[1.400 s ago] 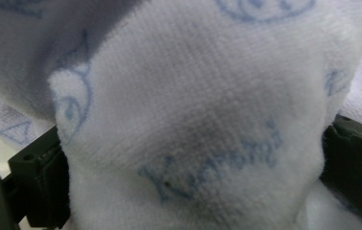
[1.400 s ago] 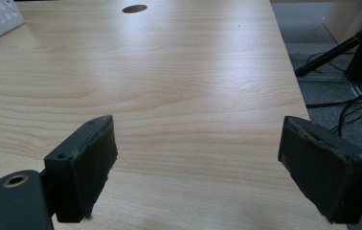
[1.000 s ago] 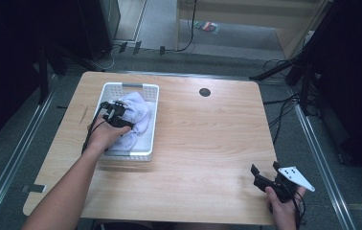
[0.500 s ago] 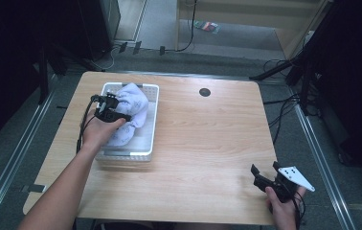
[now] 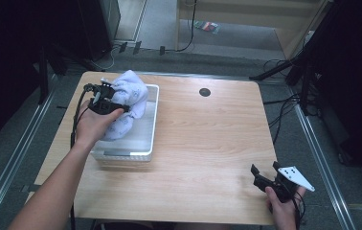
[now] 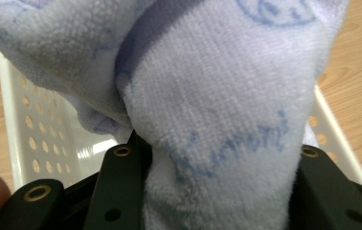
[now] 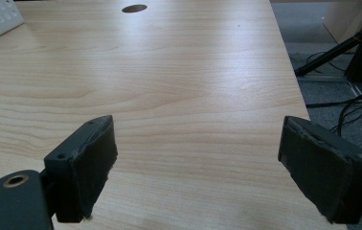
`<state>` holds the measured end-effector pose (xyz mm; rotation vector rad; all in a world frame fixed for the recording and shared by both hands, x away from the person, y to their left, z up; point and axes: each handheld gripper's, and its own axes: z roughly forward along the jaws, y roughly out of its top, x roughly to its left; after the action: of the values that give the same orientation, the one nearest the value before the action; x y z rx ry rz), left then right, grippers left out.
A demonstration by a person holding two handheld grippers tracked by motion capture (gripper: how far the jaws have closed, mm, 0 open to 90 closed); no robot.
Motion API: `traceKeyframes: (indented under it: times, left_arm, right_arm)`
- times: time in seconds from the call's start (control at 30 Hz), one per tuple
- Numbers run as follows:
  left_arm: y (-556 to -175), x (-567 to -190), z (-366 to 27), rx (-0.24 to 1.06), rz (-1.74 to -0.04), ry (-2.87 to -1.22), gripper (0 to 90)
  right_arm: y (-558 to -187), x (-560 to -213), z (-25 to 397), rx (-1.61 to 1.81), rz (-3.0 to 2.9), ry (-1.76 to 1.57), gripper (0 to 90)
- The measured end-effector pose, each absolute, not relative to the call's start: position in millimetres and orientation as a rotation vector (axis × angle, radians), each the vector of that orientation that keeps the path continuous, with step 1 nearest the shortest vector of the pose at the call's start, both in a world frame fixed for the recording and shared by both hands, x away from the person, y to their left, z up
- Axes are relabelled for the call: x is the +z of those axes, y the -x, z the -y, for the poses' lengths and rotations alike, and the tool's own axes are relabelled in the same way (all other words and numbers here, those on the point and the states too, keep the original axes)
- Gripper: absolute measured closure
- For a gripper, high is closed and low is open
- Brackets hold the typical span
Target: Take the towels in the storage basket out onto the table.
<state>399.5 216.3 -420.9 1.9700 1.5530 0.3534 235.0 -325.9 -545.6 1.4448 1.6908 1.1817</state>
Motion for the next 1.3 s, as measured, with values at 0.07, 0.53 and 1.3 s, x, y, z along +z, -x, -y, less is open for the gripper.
traceKeyframes:
  times: [0.07, 0.53, 1.3]
  left_arm:
    - [-398.8, -416.3, -214.9, 0.369, -1.540, -1.970, 58.1]
    - [-389.8, -383.6, -193.4, 0.395, -1.452, -1.996, 58.0]
    - [-389.8, -376.9, -140.7, 0.341, -1.358, -2.033, 57.2]
  right_arm:
    - [-235.1, -545.6, 325.9, 1.182, -1.691, -1.445, 13.3]
    - [-234.8, -545.5, 325.8, 1.182, -1.690, -1.447, 13.4]
    - [-234.8, -545.5, 325.5, 1.184, -1.691, -1.445, 13.4]
